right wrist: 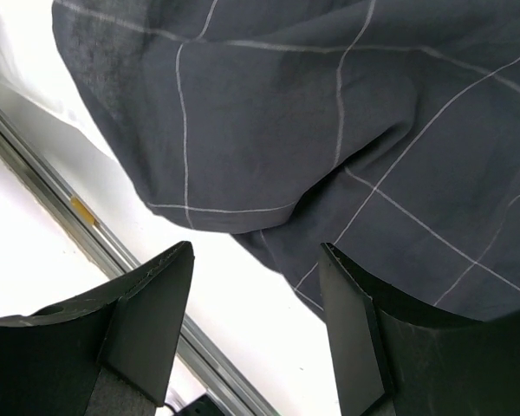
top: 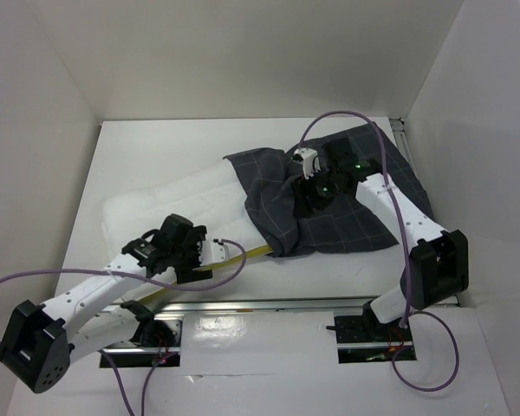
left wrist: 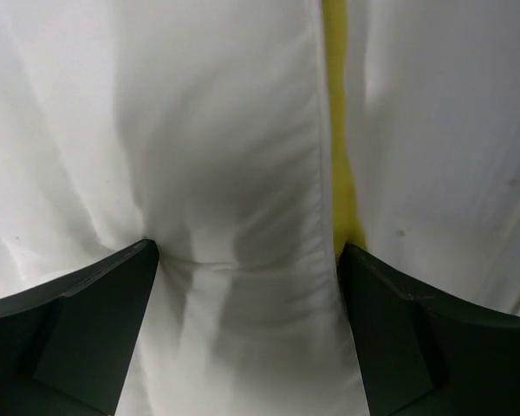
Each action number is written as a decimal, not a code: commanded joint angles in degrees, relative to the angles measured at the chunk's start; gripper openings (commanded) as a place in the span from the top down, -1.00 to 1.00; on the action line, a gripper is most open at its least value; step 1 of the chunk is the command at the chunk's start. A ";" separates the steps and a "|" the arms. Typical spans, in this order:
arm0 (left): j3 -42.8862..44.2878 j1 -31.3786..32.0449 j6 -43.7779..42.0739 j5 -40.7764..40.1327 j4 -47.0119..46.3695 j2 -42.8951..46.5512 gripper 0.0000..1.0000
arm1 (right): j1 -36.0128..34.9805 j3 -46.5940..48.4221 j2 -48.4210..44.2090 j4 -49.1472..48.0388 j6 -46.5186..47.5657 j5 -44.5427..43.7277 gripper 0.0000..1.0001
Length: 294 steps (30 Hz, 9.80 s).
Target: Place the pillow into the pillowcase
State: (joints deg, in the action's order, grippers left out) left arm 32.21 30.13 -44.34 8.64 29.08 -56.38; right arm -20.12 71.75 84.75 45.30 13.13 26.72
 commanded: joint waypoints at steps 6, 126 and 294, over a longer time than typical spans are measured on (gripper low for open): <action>-3.64 2.39 -3.21 -8.12 -16.32 -6.98 -1.00 | -0.53 5.50 2.96 0.05 0.41 0.61 -0.34; 59.28 -11.67 55.32 30.55 -5.44 -45.49 1.00 | -19.96 20.89 11.22 -11.72 -9.17 5.54 1.00; 54.73 -21.54 5.75 13.87 11.53 -27.83 1.00 | -3.08 45.40 23.18 -15.76 -17.52 -14.78 -0.65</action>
State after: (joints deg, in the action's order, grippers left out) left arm 88.95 5.63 -36.32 26.74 47.24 -88.07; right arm -23.40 112.40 107.39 32.97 -3.38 9.61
